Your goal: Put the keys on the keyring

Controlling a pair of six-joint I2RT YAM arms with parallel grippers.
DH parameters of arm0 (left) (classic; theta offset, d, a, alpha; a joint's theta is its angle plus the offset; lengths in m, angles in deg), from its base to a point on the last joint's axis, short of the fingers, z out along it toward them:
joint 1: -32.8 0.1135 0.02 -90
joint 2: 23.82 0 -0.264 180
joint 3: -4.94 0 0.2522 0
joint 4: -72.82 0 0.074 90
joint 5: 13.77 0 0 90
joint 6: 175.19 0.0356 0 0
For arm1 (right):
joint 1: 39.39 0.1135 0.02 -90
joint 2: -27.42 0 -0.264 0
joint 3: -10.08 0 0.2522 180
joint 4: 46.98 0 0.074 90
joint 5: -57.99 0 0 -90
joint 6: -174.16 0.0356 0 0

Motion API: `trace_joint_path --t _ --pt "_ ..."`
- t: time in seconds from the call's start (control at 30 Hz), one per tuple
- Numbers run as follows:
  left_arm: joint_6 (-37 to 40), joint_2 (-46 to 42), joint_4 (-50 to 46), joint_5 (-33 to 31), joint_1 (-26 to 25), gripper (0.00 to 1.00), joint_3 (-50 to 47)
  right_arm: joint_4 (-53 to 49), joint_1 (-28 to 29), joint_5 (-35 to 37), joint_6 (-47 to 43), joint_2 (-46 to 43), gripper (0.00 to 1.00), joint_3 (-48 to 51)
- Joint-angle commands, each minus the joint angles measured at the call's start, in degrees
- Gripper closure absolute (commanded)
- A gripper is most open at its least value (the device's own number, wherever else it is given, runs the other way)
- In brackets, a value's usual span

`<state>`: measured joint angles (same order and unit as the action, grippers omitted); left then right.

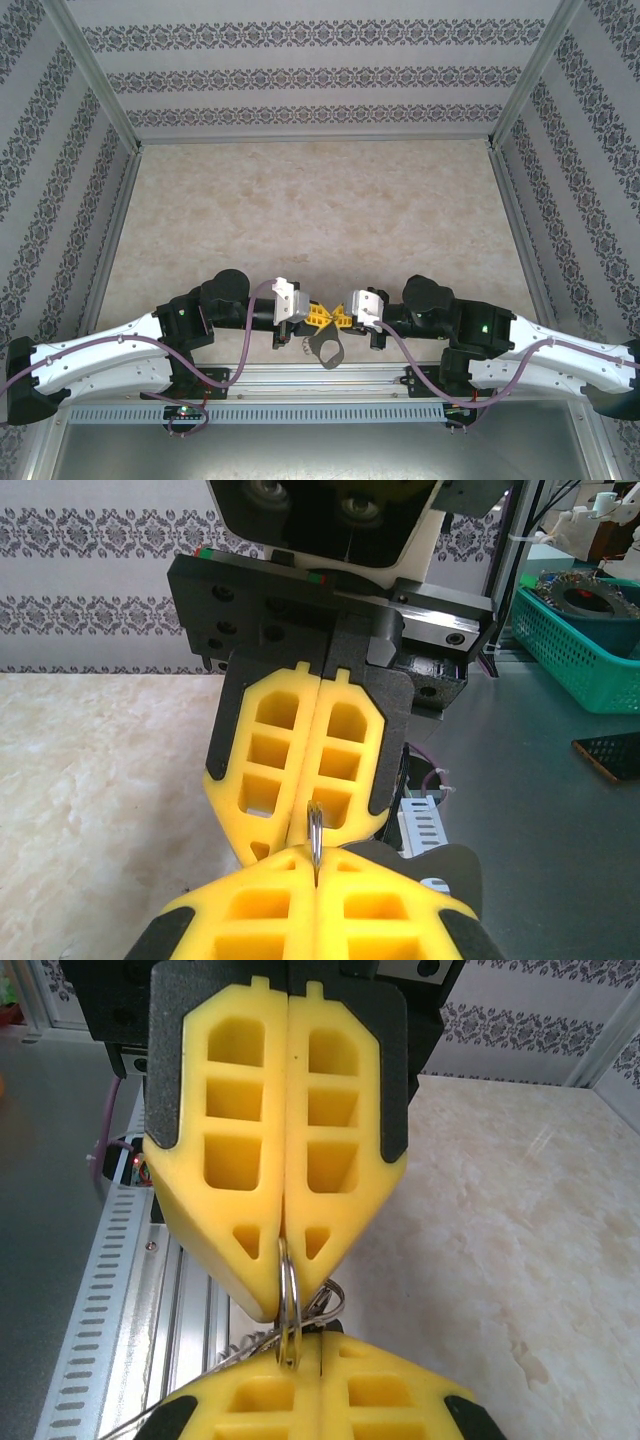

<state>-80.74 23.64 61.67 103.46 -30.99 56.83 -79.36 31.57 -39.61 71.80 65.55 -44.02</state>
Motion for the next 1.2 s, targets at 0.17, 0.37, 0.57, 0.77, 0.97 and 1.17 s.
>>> trace_joint_path --t 0.17,0.37,0.57,0.77,0.97,1.17 --pt "0.2 -3.4 3.3 0.4 -0.4 1.0 0.0 0.1 -0.4 2.8 0.6 -5.0 0.81 0.5" --pt "-0.1 -3.7 3.5 0.4 -0.4 1.0 -0.3 0.6 -0.3 1.5 0.7 -6.9 0.73 1.1" --pt "-0.2 -3.4 3.8 0.5 -0.4 1.0 -0.3 2.0 0.2 -0.8 0.3 -5.9 0.71 1.1" --pt "-0.1 -3.0 3.7 0.3 -0.4 1.0 -0.3 4.1 0.7 -2.9 0.0 -6.3 0.7 1.9" --pt "0.0 -1.8 4.0 0.6 -0.4 1.0 -0.1 5.7 0.8 -3.7 0.3 -5.3 0.7 2.0" --pt "-0.1 -1.8 4.4 0.7 -0.3 1.0 -0.2 6.7 0.9 -4.6 0.3 -4.3 0.77 2.2"
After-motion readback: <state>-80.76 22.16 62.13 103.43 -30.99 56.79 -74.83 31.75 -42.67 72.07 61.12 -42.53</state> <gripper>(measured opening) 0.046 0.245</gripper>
